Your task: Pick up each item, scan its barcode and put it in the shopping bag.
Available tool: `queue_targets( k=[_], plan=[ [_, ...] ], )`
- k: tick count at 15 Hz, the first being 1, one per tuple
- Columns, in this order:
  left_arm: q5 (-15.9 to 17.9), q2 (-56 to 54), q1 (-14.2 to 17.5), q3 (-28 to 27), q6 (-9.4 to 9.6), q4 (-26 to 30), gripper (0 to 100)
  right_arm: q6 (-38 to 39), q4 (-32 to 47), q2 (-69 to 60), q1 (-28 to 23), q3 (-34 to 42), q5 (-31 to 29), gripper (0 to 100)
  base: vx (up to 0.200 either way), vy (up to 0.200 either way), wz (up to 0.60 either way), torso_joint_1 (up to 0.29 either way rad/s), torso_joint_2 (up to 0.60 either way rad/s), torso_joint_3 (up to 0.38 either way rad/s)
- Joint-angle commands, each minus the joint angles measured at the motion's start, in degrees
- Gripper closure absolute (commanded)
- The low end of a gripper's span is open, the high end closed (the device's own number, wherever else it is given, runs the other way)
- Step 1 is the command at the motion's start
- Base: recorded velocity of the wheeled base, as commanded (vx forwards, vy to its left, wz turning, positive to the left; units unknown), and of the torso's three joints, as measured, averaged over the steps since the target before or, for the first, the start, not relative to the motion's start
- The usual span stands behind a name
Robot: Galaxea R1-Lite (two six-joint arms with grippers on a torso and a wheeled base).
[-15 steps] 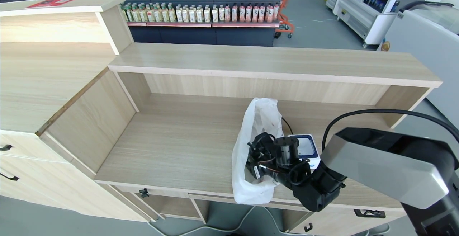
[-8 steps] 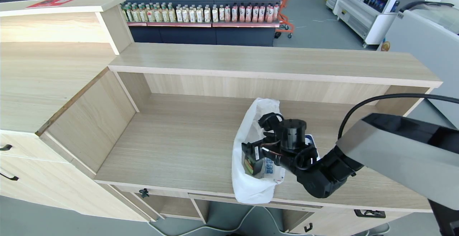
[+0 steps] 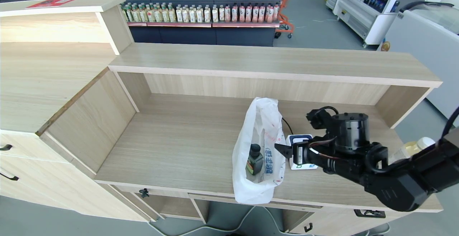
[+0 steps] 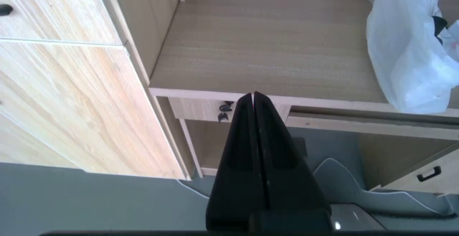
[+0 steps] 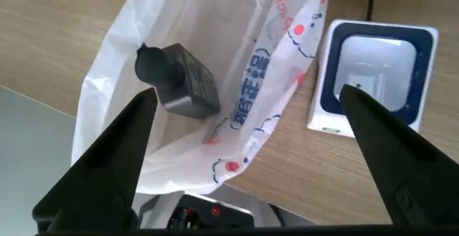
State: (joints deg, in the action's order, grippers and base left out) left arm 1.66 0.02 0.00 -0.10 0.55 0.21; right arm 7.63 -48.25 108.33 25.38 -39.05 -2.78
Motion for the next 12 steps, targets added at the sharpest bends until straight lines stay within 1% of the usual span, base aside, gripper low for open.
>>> queue_targets(
  k=[1,2,5,6,7,8,12],
  plan=[
    [0.0,0.0,0.0,0.0,-0.02,0.1,100,-0.3,0.4,-10.2,-4.9,6.8,0.0,0,0.0,0.0,0.0,0.0,0.0,0.0],
    [0.0,0.0,0.0,0.0,-0.02,0.1,100,-0.9,0.5,-13.1,-6.2,8.8,0.0,0,0.0,0.0,0.0,0.0,0.0,0.0],
    [0.0,0.0,0.0,0.0,0.07,0.1,100,-3.8,0.5,-20.4,-10.4,15.9,-0.1,0,0.0,-0.2,0.0,0.001,0.0,0.005],
    [0.0,0.0,0.0,0.0,0.07,0.1,100,-3.8,0.5,-20.4,-10.4,15.9,-0.1,0,0.0,-0.2,0.0,-0.017,0.0,0.002],
    [0.0,0.0,0.0,0.0,0.07,0.1,100,-3.9,0.5,-23.2,-11.8,18.4,-0.1,0,0.0,-0.2,0.0,0.007,0.0,0.007],
    [0.0,0.0,0.0,0.0,0.07,0.1,100,-3.9,0.5,-23.9,-12.4,19.2,-0.2,0,0.0,-0.2,0.0,0.002,0.0,0.007],
    [0.0,0.0,0.0,0.0,0.07,0.1,100,-3.9,0.5,-24.4,-12.7,20.6,-0.3,0,0.0,-0.2,0.0,-0.001,0.0,0.004]
  ],
)
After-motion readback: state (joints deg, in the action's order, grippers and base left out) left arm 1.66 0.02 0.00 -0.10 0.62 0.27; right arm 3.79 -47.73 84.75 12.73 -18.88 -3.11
